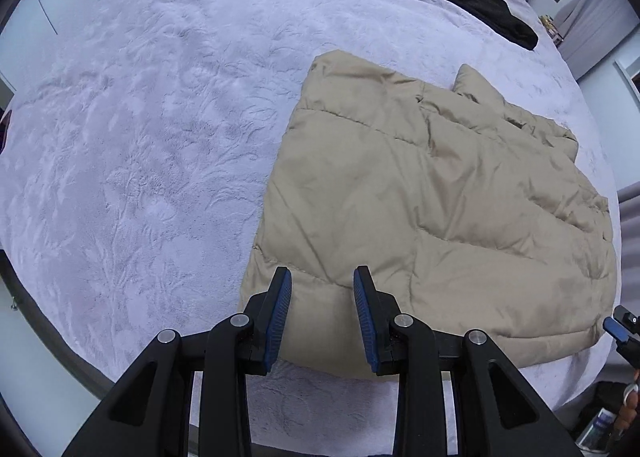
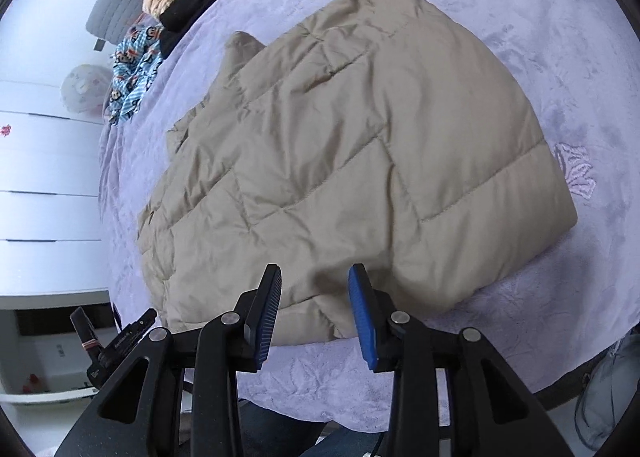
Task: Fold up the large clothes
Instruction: 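Release the jacket and hold both tools open above it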
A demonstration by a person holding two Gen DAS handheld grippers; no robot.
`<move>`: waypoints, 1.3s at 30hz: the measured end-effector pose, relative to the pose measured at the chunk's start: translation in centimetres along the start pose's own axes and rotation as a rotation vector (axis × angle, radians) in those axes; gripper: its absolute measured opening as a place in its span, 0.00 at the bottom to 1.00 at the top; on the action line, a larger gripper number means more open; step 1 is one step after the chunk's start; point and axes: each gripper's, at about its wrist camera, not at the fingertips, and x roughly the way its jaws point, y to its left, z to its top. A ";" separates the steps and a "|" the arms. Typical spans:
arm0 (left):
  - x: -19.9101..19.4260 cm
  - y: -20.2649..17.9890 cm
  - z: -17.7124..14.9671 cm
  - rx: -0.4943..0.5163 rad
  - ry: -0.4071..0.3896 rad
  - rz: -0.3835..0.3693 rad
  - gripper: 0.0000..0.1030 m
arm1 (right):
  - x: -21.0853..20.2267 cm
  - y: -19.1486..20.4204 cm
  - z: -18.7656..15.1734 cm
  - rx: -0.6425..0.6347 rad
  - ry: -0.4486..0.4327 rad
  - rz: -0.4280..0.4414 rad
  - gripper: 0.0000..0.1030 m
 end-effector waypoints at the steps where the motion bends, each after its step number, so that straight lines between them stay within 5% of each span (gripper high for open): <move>1: -0.4 -0.5 -0.1 0.008 -0.005 0.005 0.33 | -0.1 0.8 -0.2 -0.014 0.001 0.002 0.45; 16: -3.8 -4.2 -4.4 0.036 -0.016 0.051 0.33 | -1.2 0.2 -4.0 -0.103 0.061 0.008 0.58; 17: -3.9 -4.3 -4.4 0.043 -0.019 0.058 0.47 | -1.3 0.1 -4.3 -0.104 0.065 0.008 0.58; 18: -4.1 -4.3 -4.4 0.046 -0.023 0.063 0.87 | -1.3 0.1 -4.5 -0.107 0.068 0.007 0.58; 19: -4.4 -4.4 -4.3 0.045 -0.044 0.078 1.00 | -1.3 0.1 -4.6 -0.111 0.067 0.005 0.59; 21: -4.9 -4.6 -3.9 0.065 -0.082 0.089 1.00 | -1.4 0.3 -4.7 -0.116 0.061 0.003 0.60; 34: -3.0 -1.5 2.5 0.160 -0.026 0.057 1.00 | 3.2 7.2 -4.7 -0.107 0.063 -0.009 0.64; 39: -1.6 -0.4 4.0 0.178 -0.001 0.047 1.00 | 5.3 10.3 -4.8 -0.105 0.072 -0.031 0.77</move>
